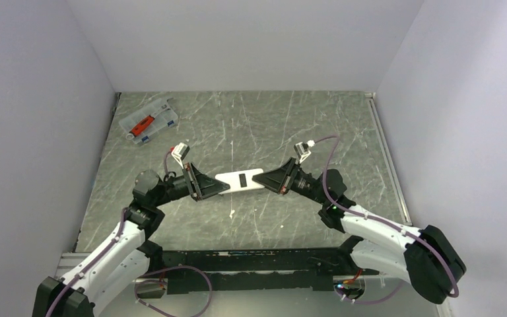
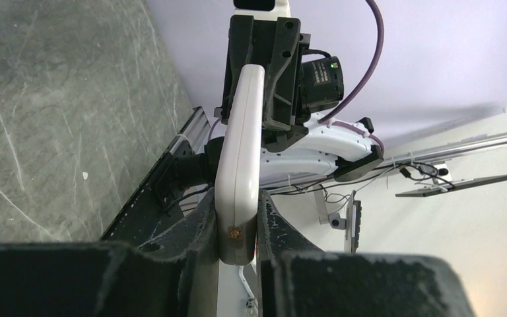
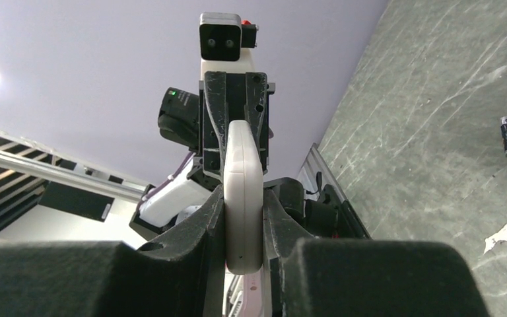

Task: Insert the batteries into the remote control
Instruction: Turn over the remote control.

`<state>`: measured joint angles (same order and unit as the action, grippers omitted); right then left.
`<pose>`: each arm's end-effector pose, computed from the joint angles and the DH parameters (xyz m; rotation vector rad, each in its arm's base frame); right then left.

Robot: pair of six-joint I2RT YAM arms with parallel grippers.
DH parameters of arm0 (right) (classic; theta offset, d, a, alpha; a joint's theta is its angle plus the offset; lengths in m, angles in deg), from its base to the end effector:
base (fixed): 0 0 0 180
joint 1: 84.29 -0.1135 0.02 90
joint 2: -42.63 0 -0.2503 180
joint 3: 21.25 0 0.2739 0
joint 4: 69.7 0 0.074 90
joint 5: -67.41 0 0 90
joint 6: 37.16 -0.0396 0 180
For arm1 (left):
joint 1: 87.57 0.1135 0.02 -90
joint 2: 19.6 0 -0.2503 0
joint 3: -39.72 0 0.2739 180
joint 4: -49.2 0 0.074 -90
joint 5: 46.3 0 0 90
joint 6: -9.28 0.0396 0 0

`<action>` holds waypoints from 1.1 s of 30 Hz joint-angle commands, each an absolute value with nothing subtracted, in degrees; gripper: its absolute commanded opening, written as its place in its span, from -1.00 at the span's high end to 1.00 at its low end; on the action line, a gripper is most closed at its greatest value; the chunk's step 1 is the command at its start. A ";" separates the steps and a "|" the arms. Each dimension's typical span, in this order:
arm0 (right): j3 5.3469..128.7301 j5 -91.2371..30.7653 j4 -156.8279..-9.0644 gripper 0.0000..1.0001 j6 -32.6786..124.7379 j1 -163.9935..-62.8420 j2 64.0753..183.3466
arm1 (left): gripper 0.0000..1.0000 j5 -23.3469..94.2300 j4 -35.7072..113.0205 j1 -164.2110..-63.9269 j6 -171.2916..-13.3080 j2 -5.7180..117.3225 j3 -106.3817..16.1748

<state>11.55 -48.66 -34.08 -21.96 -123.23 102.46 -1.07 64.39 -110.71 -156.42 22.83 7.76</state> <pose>0.1808 0.1685 0.2218 0.0882 1.7615 1.8734 0.1788 -0.1067 0.2410 -0.0713 1.8701 -1.8668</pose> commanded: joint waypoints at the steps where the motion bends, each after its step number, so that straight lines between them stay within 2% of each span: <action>1: 11.46 -48.16 -42.23 0.53 -14.04 -123.46 98.59 | 1.00 -0.94 64.20 -110.72 -154.32 20.99 5.54; 5: 13.40 -48.23 -50.21 -0.05 -9.94 -123.30 95.33 | 1.00 -1.58 63.75 -110.72 -153.61 21.64 5.15; 7: 14.68 -48.32 -53.87 -0.20 -7.42 -123.31 94.25 | 1.00 -1.95 62.16 -110.72 -152.45 21.79 4.72; 9: 15.90 -48.32 -57.21 -0.27 -5.30 -123.23 93.24 | 1.00 -2.07 60.18 -110.72 -151.05 21.73 4.21; 21: 21.86 -45.99 -72.06 -0.34 3.82 -123.20 90.88 | 1.00 -3.23 48.71 -110.73 -143.09 21.50 0.51; 33: 21.59 -47.37 -68.72 -0.26 1.95 -123.21 92.63 | 1.00 -5.46 48.09 -110.77 -142.21 22.19 0.52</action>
<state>19.63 -46.98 -70.76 1.73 -123.38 92.74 -3.56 48.00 -110.95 -144.36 22.66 2.92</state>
